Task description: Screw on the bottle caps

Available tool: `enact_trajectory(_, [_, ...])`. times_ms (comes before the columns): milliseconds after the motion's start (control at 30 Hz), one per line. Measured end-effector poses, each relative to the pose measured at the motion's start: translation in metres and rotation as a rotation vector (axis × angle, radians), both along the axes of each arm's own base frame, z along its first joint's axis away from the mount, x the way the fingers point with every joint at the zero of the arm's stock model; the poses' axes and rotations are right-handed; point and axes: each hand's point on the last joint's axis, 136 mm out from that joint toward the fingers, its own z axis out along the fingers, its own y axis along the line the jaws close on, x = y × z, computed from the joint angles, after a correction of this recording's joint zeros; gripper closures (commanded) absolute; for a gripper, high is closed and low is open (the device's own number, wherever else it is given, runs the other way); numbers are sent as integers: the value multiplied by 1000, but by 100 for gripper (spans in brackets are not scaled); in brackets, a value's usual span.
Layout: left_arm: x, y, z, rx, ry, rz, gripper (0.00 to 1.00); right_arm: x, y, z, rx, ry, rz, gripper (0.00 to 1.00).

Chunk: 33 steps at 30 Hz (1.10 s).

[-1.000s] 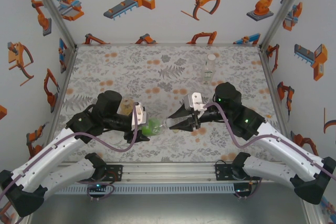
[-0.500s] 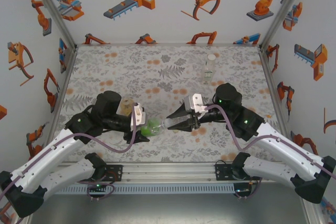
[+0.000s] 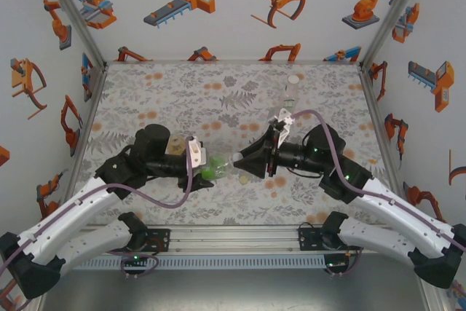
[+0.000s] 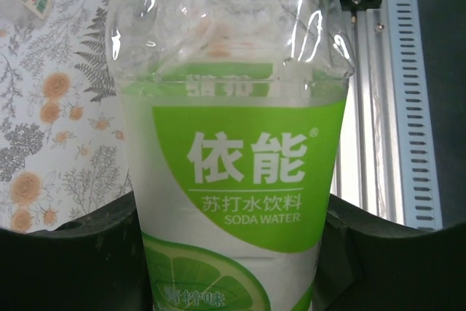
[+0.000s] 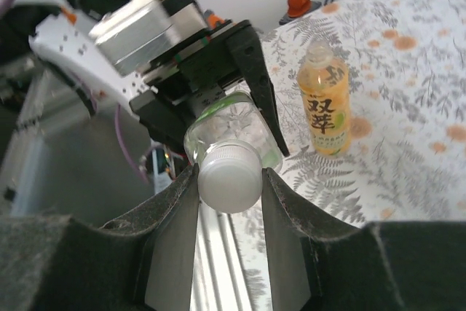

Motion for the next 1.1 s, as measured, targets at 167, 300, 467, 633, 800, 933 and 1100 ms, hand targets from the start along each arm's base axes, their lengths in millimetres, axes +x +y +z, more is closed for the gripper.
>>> enact_trajectory(167, [14, -13, -13, 37, -6, 32, 100, 27, -14, -22, 8, 321, -213, 100])
enact_trajectory(300, [20, -20, -30, 90, -2, 48, 100, 40, -26, -47, -7, 523, -350, 100])
enact_trajectory(467, [22, -25, -43, 136, -12, 43, 100, 45, -33, -67, -41, 685, -445, 100])
enact_trajectory(633, [22, -33, -52, 165, -22, 25, 100, 44, -39, -73, -70, 748, -484, 92])
enact_trajectory(800, [22, -41, -51, 152, -36, 14, 100, 43, -45, -71, -68, 740, -501, 55])
enact_trajectory(933, [21, -52, -37, 85, -73, -11, 100, 39, -49, -62, -61, 682, -485, 34])
enact_trajectory(1100, [17, -56, -30, 52, -78, -45, 100, 35, -56, -48, -72, 553, -456, 28])
